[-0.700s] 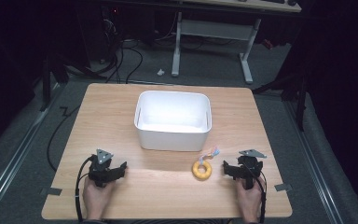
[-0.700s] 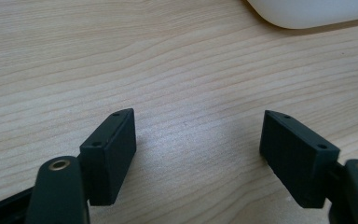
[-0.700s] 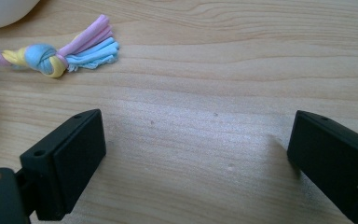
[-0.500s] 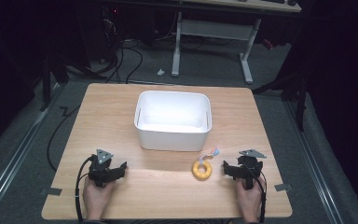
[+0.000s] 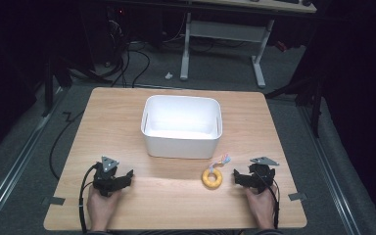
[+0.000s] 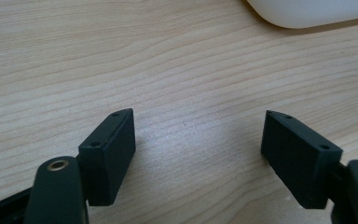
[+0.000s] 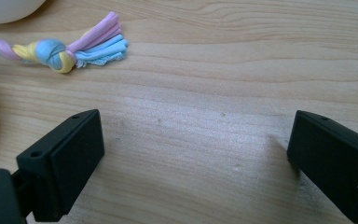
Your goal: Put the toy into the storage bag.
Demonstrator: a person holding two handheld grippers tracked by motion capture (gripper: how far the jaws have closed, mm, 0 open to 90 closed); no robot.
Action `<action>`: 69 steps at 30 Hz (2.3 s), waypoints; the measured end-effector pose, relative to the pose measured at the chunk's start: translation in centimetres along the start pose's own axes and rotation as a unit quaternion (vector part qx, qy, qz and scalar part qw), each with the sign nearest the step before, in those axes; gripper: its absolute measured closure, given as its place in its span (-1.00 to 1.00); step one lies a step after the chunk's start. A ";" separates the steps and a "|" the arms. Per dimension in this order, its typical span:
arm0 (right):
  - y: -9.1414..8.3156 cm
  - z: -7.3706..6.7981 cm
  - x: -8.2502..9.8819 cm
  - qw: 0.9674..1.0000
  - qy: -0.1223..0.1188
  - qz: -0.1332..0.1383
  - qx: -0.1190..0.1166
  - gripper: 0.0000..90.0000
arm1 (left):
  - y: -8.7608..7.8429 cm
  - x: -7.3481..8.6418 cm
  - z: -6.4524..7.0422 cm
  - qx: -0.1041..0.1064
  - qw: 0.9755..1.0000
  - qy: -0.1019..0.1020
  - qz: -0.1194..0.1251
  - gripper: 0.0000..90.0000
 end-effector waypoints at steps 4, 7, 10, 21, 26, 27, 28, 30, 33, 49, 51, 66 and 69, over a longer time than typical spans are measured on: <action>-0.2 0.1 0.1 1.000 0.006 -0.005 -0.001 -0.89 | 0.0 0.0 0.0 -0.001 1.000 0.002 -0.001 -0.42; -0.3 0.1 0.1 1.000 0.008 -0.008 0.002 -0.85 | 0.0 0.0 0.1 -0.002 1.000 0.003 -0.002 -0.42; -0.4 0.1 0.1 1.000 0.011 -0.009 0.003 -0.77 | 0.0 0.0 0.0 -0.002 1.000 0.003 -0.002 -0.41; -1.2 0.5 0.3 1.000 0.010 -0.008 -0.010 -0.39 | 0.0 0.0 0.0 -0.002 1.000 0.002 0.000 -0.42; -1.6 0.4 0.4 1.000 0.009 -0.011 -0.016 -0.29 | 0.0 0.0 0.0 -0.001 1.000 0.002 -0.001 -0.42; -1.6 0.4 0.4 1.000 0.006 -0.010 -0.016 -0.29 | 0.0 0.0 0.0 -0.002 1.000 0.002 -0.001 -0.42; -1.7 0.3 0.4 1.000 0.007 -0.011 -0.017 -0.28 | 0.0 0.0 0.0 -0.001 1.000 0.002 -0.001 -0.42; -1.7 0.3 0.4 1.000 0.008 -0.010 -0.019 -0.28 | 0.0 0.0 0.0 -0.002 1.000 0.003 -0.001 -0.42; -1.7 0.4 0.5 1.000 0.004 -0.010 -0.022 -0.26 | 0.0 0.0 0.1 -0.002 1.000 0.003 -0.001 -0.41; -3.0 -0.4 0.3 0.999 -0.013 -0.003 -0.050 -0.19 | 0.0 0.0 0.0 0.000 1.000 0.002 -0.001 -0.42; -3.4 -0.7 0.2 0.999 -0.016 0.002 -0.051 -0.16 | 0.0 0.0 0.0 -0.001 1.000 0.002 -0.001 -0.42; -5.1 -2.7 -1.0 0.994 -0.059 0.004 -0.093 -0.02 | 0.0 0.0 0.0 0.000 1.000 0.002 -0.001 -0.42; -5.2 -3.2 -1.2 0.992 -0.068 0.001 -0.102 -0.02 | 0.0 0.0 0.0 0.000 1.000 0.002 -0.001 -0.42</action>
Point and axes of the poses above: each handheld gripper's, and its own axes: y roughly forward along the jaws, x roughly out of its underside, z roughly to its right, the point moved 7 cm from there along y, roughly forward along the jaws, and after that the axes turned 10 degrees about -y, right-handed, at the moved point
